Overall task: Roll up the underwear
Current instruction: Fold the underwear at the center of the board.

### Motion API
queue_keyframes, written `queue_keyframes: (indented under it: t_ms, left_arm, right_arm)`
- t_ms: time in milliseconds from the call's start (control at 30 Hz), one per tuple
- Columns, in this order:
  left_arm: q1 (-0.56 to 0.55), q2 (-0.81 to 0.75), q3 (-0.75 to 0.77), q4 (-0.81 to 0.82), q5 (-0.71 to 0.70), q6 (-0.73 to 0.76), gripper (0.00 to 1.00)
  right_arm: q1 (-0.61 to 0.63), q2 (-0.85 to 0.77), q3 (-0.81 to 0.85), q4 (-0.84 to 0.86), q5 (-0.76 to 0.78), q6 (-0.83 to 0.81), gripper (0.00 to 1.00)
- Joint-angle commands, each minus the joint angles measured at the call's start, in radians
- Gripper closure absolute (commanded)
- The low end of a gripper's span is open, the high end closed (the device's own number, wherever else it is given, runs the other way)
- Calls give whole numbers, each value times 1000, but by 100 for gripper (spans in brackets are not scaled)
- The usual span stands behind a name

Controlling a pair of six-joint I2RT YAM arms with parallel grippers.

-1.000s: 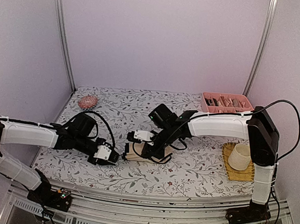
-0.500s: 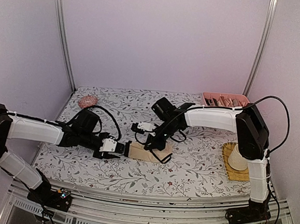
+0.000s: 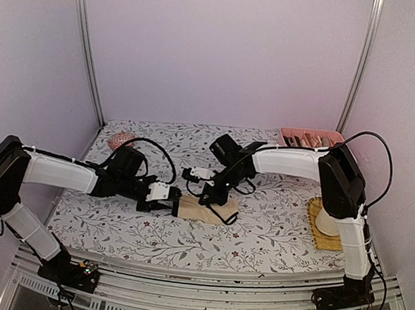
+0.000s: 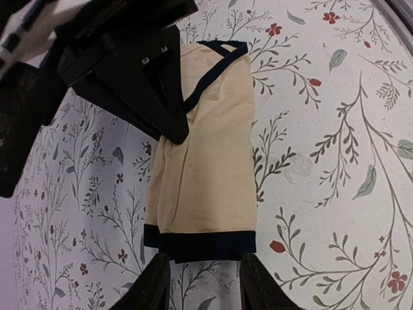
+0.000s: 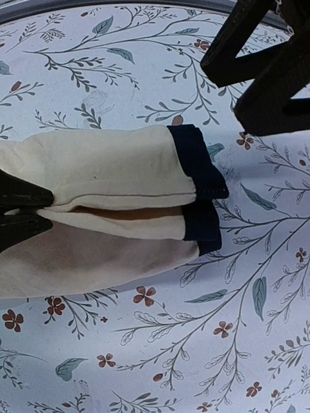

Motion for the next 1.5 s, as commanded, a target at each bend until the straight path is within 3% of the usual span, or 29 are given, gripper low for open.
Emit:
queue_keyframes:
  t_ms: [0, 467, 667, 933, 1100, 1467]
  left_arm:
    - [13, 34, 43, 28, -12, -35, 61]
    - [13, 157, 137, 30, -43, -71, 70]
    - [13, 199, 167, 34, -68, -79, 79]
    - [9, 231, 173, 40, -100, -70, 81]
    - [5, 258, 182, 25, -144, -69, 81]
    - [8, 272, 199, 71, -251, -120, 85]
  right_arm:
    - [-2, 28, 32, 22, -22, -15, 98]
    - [-2, 83, 77, 47, 16, -22, 98]
    - [-11, 85, 75, 53, 32, -15, 98]
    - [-17, 90, 74, 80, 45, -5, 95]
    - [-19, 72, 60, 97, 53, 11, 68]
    - [-38, -87, -57, 209, 128, 89, 37]
